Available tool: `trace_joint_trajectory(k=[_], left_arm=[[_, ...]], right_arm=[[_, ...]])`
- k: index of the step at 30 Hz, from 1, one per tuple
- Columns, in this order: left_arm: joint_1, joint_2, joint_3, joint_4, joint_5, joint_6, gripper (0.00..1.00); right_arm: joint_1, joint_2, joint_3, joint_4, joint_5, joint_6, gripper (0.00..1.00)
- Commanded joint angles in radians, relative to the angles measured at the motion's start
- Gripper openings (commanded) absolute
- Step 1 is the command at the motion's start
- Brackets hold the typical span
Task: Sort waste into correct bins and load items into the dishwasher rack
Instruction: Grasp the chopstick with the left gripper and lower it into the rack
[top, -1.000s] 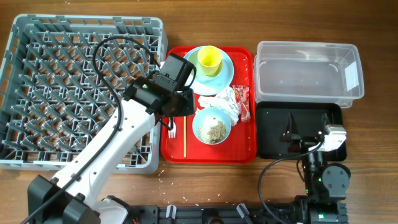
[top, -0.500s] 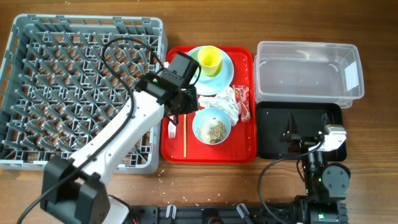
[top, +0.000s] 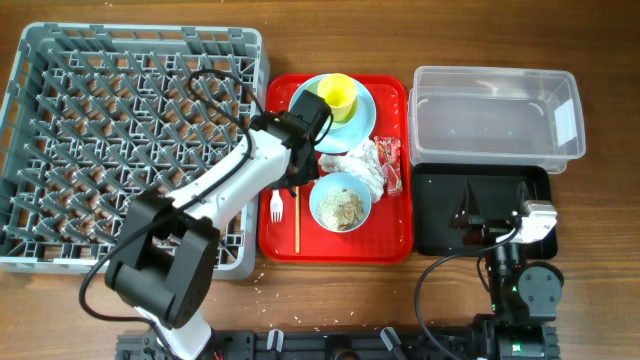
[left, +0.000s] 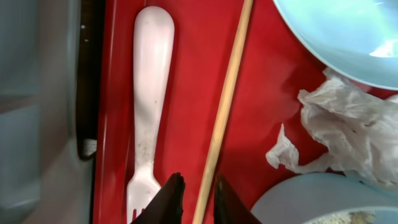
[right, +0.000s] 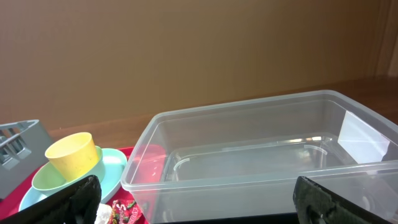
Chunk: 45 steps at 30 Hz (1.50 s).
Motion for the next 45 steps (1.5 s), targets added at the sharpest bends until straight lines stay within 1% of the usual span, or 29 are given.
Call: trace_joint_trajectory(k=[1,2,7,11,15,18,21,23,25,30,34,35,38,39,41,42,45], left_arm=[[-0.003,0.044,0.01,0.046,0.003,0.122,0.22],[-0.004,0.047,0.01,0.048,0.007,0.138,0.23],[-0.005,0.053,-0.007,0.075,0.006,0.14,0.22],[-0.005,0.053,-0.08,0.177,0.048,0.14,0.21],[-0.005,0.053,-0.112,0.209,0.048,0.14,0.21],[-0.005,0.053,-0.122,0.225,0.047,0.14,0.17],[-0.005,0.053,-0.158,0.267,0.047,0.14,0.17],[-0.005,0.053,-0.177,0.285,0.042,0.14,0.13],[-0.005,0.053,-0.179,0.291,0.02,0.14,0.04],[0.003,0.03,-0.144,0.295,0.002,0.14,0.04],[0.003,-0.067,-0.071,0.263,0.001,0.141,0.04],[0.009,-0.111,-0.053,0.263,-0.01,0.166,0.04],[0.035,-0.197,-0.039,0.264,-0.024,0.324,0.04],[0.05,-0.22,-0.039,0.262,-0.069,0.36,0.04],[0.093,-0.254,-0.039,0.257,-0.18,0.383,0.04],[0.119,-0.264,-0.039,0.259,-0.207,0.41,0.04],[0.195,-0.272,-0.039,0.273,-0.211,0.49,0.04]], right_arm=[[-0.003,-0.003,-0.001,0.003,-0.005,-0.014,1.0],[-0.003,-0.003,-0.001,0.003,-0.005,-0.014,1.0],[-0.003,-0.003,-0.001,0.003,-0.005,-0.014,1.0],[-0.003,-0.003,-0.001,0.003,-0.005,-0.014,1.0],[-0.003,-0.003,-0.001,0.003,-0.005,-0.014,1.0],[-0.003,-0.003,-0.001,0.003,-0.005,-0.014,1.0],[-0.003,-0.003,-0.001,0.003,-0.005,-0.014,1.0],[-0.003,-0.003,-0.001,0.003,-0.005,-0.014,1.0],[-0.003,-0.003,-0.001,0.003,-0.005,-0.015,1.0],[-0.003,-0.003,-0.001,0.003,-0.005,-0.014,1.0],[-0.003,-0.003,-0.001,0.003,-0.005,-0.014,1.0],[-0.003,-0.003,-0.001,0.003,-0.005,-0.014,1.0],[-0.003,-0.003,-0.001,0.003,-0.005,-0.014,1.0],[-0.003,-0.003,-0.001,0.003,-0.005,-0.014,1.0],[-0.003,-0.003,-0.001,0.003,-0.005,-0.015,1.0],[-0.003,-0.003,-0.001,0.003,-0.005,-0.014,1.0],[-0.003,-0.003,-0.001,0.003,-0.005,-0.014,1.0]])
